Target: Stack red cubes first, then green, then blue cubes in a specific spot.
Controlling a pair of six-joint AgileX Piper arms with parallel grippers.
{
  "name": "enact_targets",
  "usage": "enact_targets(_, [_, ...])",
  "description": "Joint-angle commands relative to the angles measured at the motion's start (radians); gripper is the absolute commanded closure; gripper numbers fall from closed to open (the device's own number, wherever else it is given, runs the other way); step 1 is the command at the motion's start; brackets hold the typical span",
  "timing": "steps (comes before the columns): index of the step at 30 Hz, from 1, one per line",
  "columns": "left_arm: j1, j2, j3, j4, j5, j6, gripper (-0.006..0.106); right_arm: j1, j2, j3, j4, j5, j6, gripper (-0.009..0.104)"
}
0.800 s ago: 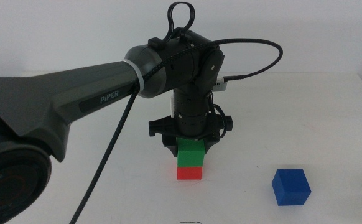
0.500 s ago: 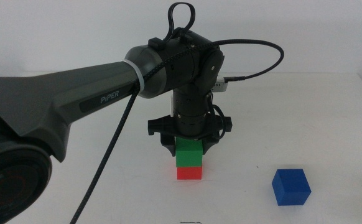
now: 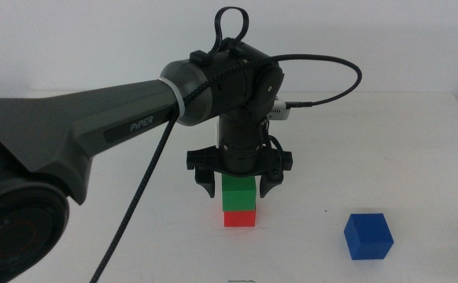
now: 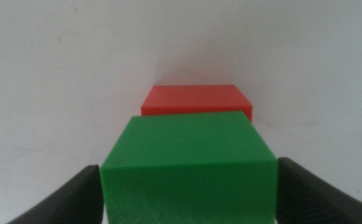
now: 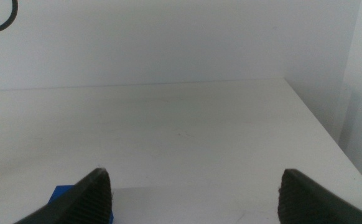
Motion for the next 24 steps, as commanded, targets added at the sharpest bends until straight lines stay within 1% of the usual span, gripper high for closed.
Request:
enact_targets(1, [-0.005, -0.084, -0.027, -0.002, -0.002, 0.047, 0.009, 0.003, -0.016, -0.024, -0.012, -0.073, -0.013, 0.023])
enact_targets(7, [0.000, -0.214, -0.049, -0.013, 0.024, 0.303, 0.009, 0.003, -0.016, -0.024, -0.012, -0.073, -0.013, 0.023])
enact_targets(12, [0.008, -0.380, -0.052, 0.010, 0.104, 0.446, 0.009, 0.003, -0.016, -0.024, -0.012, -0.073, -0.013, 0.023])
enact_targets(14, [0.023, -0.447, -0.050, 0.031, 0.098, 0.573, 0.009, 0.003, -0.016, -0.024, -0.012, -0.073, -0.013, 0.023])
enact_targets(15, [0.040, -0.478, -0.049, 0.014, 0.104, 0.617, 0.009, 0.003, -0.016, -0.024, -0.012, -0.073, -0.013, 0.023])
enact_targets(16, [0.060, -0.509, -0.044, -0.017, 0.104, 0.657, 0.009, 0.003, -0.016, -0.024, -0.012, -0.073, -0.013, 0.023])
enact_targets(19, [0.169, -0.612, -0.008, -0.149, 0.103, 0.793, 0.009, 0.003, -0.016, -0.024, -0.012, -0.073, -0.013, 0.023])
enact_targets(20, [0.212, -0.652, 0.012, -0.205, 0.103, 0.852, 0.009, 0.003, -0.016, -0.024, -0.012, -0.073, -0.013, 0.023])
enact_targets(21, [0.255, -0.693, 0.038, -0.265, 0.100, 0.905, 0.009, 0.003, -0.016, -0.024, -0.012, -0.073, -0.013, 0.023])
enact_targets(24, [0.373, -0.818, 0.144, -0.393, 0.058, 1.013, 0.009, 0.003, -0.016, -0.024, -0.012, -0.073, -0.013, 0.023])
